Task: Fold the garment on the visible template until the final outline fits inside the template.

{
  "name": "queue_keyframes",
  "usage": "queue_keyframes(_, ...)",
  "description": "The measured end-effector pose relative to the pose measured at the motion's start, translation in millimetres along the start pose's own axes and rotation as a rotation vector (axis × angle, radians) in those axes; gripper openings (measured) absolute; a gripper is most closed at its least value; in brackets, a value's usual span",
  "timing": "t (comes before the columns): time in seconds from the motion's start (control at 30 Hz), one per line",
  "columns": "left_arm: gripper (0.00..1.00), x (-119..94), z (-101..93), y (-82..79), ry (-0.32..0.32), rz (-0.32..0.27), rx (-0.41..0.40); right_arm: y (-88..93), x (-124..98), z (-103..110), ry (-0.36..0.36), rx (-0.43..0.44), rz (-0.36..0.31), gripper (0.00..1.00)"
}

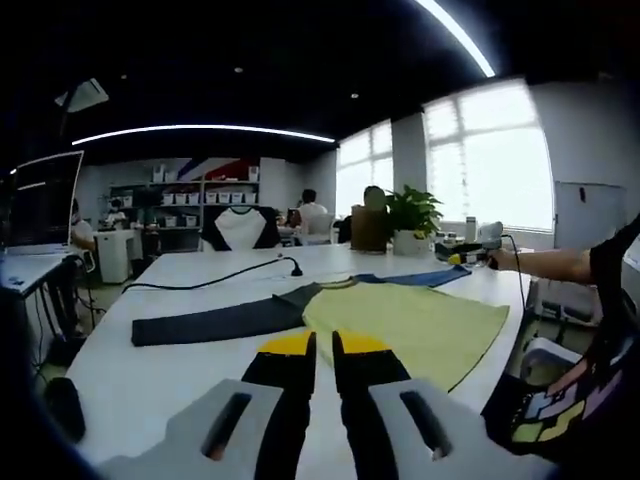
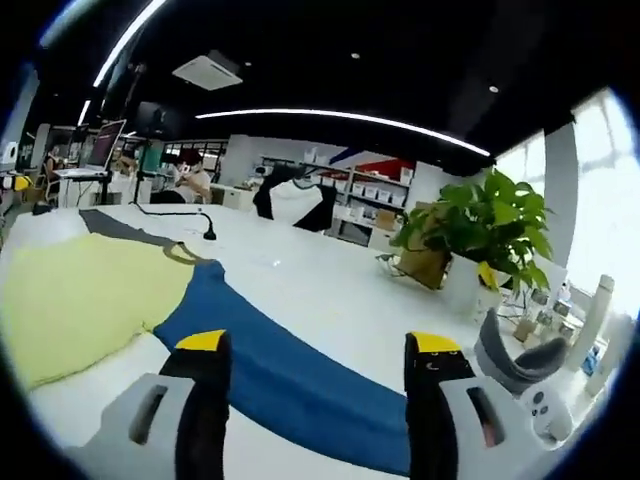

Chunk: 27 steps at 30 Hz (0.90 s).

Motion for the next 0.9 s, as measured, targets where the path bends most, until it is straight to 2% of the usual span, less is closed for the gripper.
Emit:
queue_keyframes(0.17, 0.11, -2, 3.7, -0.7, -0.029, 0.0, 0.005, 14.2, 17, 2, 0.008, 0.04, 0.049, 0.75)
queue_keyframes(0.23, 0.11, -4, 4.9, -1.2, -0.04, -0.001, 0.012, 16.2, 16, 1, 0.019, 0.046, 0.056, 0.77)
queue_keyframes(0.43, 0.12, -4, 5.6, -2.1, -0.05, -0.002, 0.021, 25.6, 17, -10, 0.083, 0.154, 0.063, 0.78)
queue_keyframes(0.5, 0.12, -5, 6.7, -3.1, -0.053, -0.008, 0.012, 30.1, 16, -12, 0.097, 0.167, 0.074, 0.77)
queue_keyframes(0.57, 0.12, -5, 7.1, -1.9, -0.055, 0.006, 0.017, 38.2, 16, -16, 0.14, 0.226, 0.116, 0.72)
queue_keyframes(0.63, 0.12, -3, 6.3, 1.1, -0.059, 0.043, 0.095, 42.7, 18, -19, 0.13, 0.255, 0.108, 0.7)
queue_keyframes(0.7, 0.12, -2, 5.7, 1.9, -0.075, 0.048, 0.088, 47.3, 17, -19, 0.156, 0.289, 0.13, 0.68)
queue_keyframes(0.9, 0.13, -4, 8.1, 0.6, -0.083, 0.035, 0.072, 50.1, 14, -24, 0.205, 0.258, 0.173, 0.67)
Point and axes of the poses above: the point that each gripper's makers call its tool centre point, and the gripper's own axes: x roughly forward along the fingers, z roughly to its left, y roughly out of its underside, the point moved 7 cm from there along -x, roughly backward along the fingers, and after that the axes turned 1 degree about x, right-handed, at the moved point
